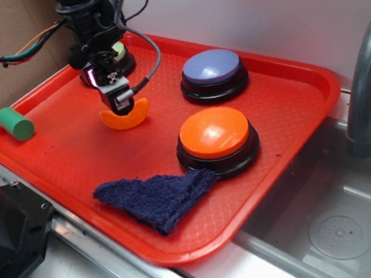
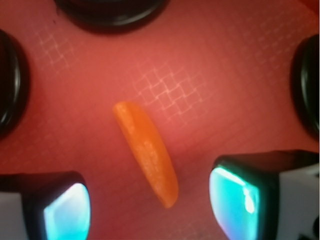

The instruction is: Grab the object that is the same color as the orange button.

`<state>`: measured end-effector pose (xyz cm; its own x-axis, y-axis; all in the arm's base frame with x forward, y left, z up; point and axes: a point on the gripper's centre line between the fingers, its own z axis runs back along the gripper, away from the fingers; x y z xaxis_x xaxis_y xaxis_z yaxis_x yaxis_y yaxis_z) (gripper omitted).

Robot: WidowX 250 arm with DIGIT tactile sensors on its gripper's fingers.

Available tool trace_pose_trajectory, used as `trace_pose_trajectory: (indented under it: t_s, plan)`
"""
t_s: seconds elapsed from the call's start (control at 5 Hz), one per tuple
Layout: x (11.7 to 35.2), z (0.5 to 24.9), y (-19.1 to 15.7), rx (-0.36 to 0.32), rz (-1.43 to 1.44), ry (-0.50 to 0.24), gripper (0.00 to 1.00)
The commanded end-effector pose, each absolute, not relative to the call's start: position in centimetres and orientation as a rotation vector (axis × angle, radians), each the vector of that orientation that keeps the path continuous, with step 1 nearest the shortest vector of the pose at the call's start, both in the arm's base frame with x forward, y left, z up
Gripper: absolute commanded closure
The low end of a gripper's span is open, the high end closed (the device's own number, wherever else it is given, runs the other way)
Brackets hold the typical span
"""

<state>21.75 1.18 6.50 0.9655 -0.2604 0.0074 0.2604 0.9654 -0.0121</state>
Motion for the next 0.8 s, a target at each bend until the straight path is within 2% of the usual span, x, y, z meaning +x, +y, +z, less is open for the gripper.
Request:
trace_pose_trajectory:
  t_s: [0.0,0.2,0.4,0.6]
  plan:
    - [22.2,7.2,0.7,-0.005,-0.265,-0.036,0.0]
    - [23.1,4.1,-0.5,0.029,-0.332,-0.064,0.0]
    - [23.5,2.5,-1.2,0.054,-0.358,-0.06,0.33]
    - [24.0,1.2,-1.6,0.081,-0.345,-0.01,1.0]
